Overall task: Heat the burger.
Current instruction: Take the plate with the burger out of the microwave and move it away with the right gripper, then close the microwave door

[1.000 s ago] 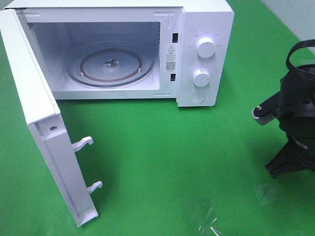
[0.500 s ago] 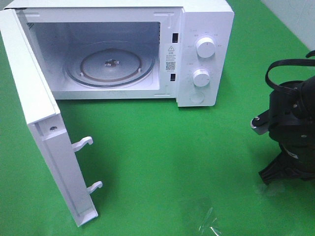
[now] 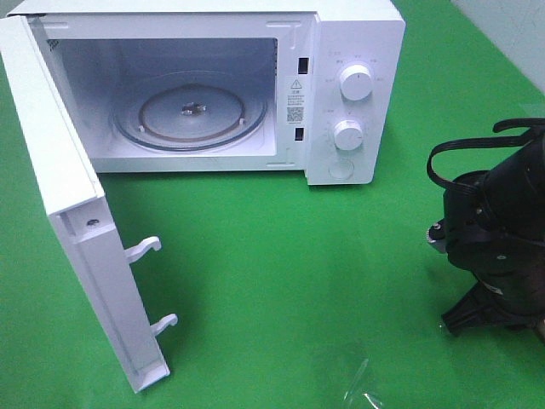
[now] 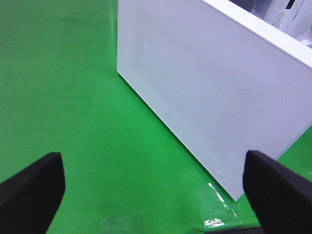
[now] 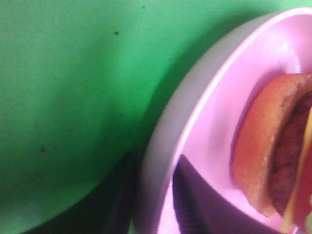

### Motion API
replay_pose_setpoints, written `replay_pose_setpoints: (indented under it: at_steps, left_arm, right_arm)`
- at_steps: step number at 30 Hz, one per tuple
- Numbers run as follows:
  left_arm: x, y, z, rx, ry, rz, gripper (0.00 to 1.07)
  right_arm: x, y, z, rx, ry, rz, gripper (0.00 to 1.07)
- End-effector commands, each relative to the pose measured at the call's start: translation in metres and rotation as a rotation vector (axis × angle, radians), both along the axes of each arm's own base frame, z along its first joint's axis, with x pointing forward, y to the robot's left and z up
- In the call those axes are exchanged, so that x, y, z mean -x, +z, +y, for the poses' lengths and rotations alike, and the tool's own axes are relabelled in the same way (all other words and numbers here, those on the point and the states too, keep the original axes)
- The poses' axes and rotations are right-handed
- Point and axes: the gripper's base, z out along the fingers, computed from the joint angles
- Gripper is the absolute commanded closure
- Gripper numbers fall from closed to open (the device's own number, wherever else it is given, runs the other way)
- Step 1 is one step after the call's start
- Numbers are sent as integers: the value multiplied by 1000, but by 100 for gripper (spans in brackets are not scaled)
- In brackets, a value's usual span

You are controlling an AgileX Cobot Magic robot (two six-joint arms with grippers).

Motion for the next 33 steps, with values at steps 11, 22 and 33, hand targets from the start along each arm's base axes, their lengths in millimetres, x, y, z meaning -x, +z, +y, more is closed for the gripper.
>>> replay_pose_setpoints:
  at_steps: [11, 22, 33]
  left_arm:
    - [0, -1, 0, -2, 3, -3, 16]
    - [0, -1, 0, -2, 3, -3, 16]
    - [0, -1, 0, -2, 3, -3, 16]
  right_arm:
    - [5, 60, 10, -236, 38, -121, 56]
    - [27, 132, 14, -496, 189, -278, 26]
    - [73, 187, 3, -671, 333, -353, 25]
